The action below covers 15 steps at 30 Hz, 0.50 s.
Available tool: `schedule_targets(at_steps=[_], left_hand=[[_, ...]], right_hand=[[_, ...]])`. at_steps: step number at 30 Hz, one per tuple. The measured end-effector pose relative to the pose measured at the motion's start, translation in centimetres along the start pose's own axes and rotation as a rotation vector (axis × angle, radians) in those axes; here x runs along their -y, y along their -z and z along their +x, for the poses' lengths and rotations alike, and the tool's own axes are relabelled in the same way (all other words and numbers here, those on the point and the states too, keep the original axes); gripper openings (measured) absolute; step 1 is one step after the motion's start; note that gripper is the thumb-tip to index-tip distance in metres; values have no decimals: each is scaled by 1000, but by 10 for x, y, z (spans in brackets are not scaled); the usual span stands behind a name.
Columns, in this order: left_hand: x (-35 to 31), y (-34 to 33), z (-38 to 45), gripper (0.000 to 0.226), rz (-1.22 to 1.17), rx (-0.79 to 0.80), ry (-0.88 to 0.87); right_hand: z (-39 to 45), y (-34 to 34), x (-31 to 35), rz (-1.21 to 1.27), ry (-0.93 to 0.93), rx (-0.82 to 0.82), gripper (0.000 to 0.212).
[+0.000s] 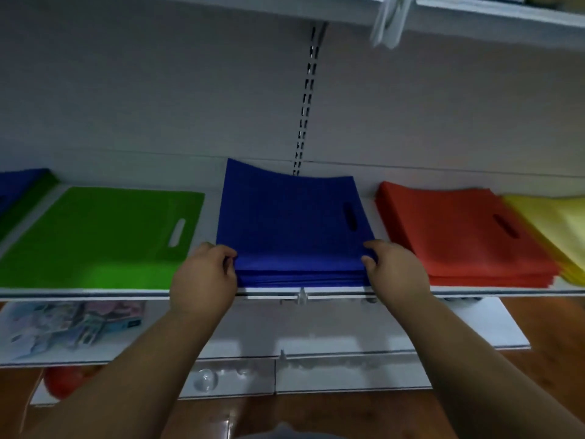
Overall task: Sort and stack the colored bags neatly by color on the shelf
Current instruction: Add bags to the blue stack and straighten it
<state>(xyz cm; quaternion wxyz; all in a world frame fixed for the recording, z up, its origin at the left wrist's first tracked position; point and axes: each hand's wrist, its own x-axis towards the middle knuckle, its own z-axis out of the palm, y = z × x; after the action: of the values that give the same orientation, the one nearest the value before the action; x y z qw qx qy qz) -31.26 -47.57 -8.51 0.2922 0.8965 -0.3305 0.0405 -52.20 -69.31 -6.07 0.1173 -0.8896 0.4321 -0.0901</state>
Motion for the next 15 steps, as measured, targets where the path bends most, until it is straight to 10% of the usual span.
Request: schedule_targets(at_steps=[15], left_hand=[[-13,-4,13,31,242,140,-24]], right_hand=[[15,-1,-1,-19,2,-16,26]])
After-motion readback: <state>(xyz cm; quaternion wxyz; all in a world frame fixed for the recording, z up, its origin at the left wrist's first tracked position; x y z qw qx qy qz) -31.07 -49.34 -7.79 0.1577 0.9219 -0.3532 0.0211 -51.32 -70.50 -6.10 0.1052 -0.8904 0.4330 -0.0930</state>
